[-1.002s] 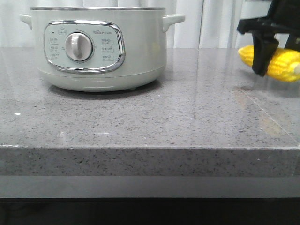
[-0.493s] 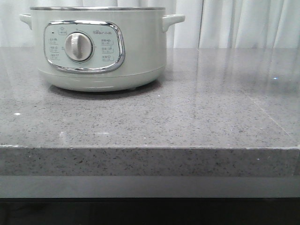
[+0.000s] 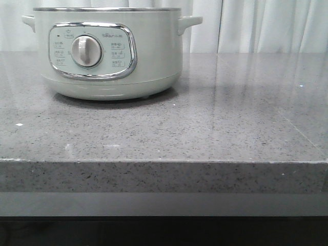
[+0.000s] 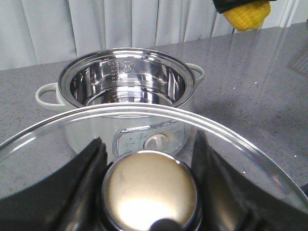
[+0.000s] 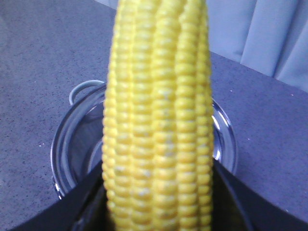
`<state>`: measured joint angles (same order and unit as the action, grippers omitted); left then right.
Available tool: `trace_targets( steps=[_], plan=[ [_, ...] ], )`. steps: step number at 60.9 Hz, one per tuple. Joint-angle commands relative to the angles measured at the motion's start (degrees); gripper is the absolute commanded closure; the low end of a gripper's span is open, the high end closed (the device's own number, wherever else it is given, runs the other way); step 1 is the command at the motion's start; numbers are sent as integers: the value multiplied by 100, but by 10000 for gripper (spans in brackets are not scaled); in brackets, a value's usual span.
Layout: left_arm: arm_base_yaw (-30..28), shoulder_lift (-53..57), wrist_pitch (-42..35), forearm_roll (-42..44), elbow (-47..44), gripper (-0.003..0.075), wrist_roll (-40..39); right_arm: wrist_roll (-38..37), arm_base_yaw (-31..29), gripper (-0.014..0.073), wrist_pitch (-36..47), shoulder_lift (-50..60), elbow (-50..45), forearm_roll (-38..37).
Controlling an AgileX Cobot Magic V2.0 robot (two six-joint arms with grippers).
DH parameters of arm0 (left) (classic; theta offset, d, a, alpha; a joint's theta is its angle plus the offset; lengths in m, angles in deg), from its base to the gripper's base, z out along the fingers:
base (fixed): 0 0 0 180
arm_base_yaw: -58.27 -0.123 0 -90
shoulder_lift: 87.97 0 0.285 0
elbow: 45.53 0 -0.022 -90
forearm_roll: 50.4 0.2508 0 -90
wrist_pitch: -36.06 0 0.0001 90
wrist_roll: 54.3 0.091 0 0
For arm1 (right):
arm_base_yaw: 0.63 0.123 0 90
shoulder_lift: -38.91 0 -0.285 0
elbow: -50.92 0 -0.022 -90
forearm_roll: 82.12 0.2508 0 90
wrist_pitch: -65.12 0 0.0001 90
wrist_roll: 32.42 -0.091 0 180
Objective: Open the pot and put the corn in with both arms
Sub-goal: 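Lift the corn with the right gripper and carry it over the pot, then lower the corn into the pot and open the right gripper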
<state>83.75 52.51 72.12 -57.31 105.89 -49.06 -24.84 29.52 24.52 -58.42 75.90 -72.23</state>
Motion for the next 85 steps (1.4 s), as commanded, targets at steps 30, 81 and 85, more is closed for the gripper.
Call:
trace_targets(
  steps=[30, 81, 85],
  plan=[
    [25, -14, -853, -85, 227, 555, -28, 89, 274, 316, -403, -1778, 2062, 49],
    [25, -14, -853, -85, 227, 555, -28, 101, 274, 257, -885, -2888, 2529, -188],
    [25, -14, -853, -85, 227, 555, -28, 101, 274, 191, -885, -2888, 2529, -188]
  ],
)
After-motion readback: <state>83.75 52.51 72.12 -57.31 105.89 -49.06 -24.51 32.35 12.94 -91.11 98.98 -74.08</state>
